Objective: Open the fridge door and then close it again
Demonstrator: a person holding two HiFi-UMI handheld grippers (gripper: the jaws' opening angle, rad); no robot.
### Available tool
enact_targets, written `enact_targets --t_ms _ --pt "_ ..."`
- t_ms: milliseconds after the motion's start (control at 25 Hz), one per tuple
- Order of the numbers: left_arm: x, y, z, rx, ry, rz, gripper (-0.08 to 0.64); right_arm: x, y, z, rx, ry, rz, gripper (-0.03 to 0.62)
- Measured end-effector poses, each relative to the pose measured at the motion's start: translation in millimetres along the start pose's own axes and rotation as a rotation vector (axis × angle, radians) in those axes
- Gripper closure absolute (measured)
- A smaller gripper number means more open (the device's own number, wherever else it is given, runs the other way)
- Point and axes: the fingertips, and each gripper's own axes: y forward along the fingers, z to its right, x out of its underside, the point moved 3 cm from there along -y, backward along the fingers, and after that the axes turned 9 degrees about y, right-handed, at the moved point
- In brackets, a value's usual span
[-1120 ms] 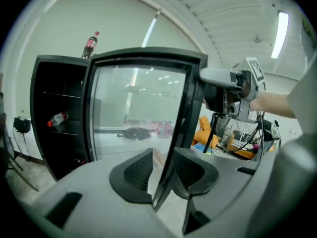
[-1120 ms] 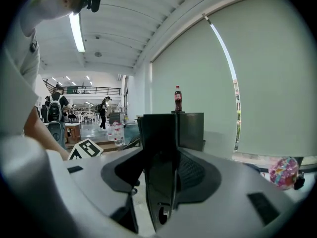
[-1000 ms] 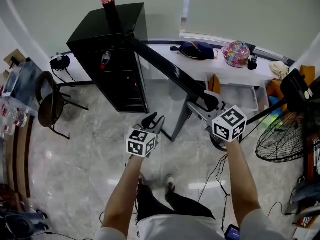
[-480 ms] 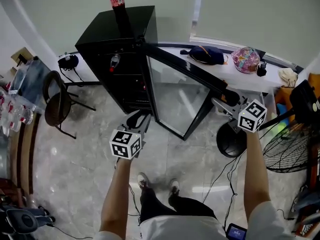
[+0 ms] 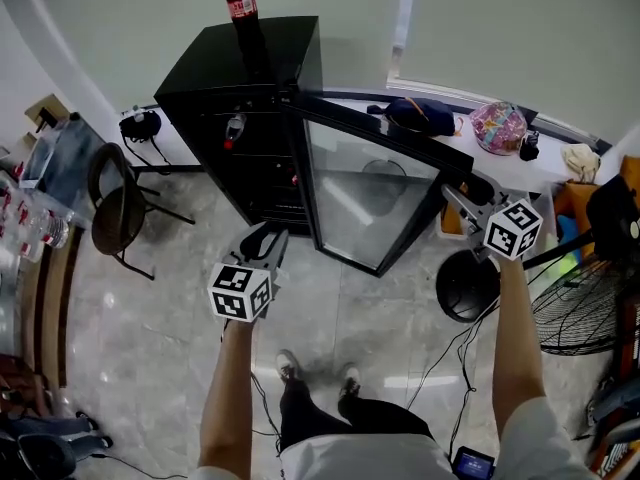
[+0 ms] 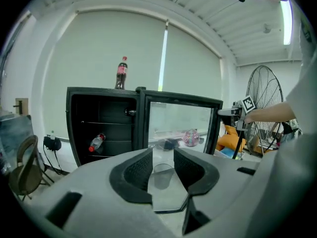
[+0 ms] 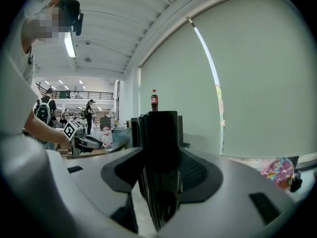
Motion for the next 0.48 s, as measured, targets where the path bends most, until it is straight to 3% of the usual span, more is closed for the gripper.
enact_targets --t_ms 320,480 --pt "-6.5 -0.3 -12.1 0.012 -0.005 -0.006 0.428 -7.2 11.1 14.2 0.058 0.005 -0.021 0.39" --pt "-14.3 -11.0 -26.4 0.004 -0.005 -0.002 0.428 -5.5 -1.0 10.9 0.175 0.041 0.042 0.362"
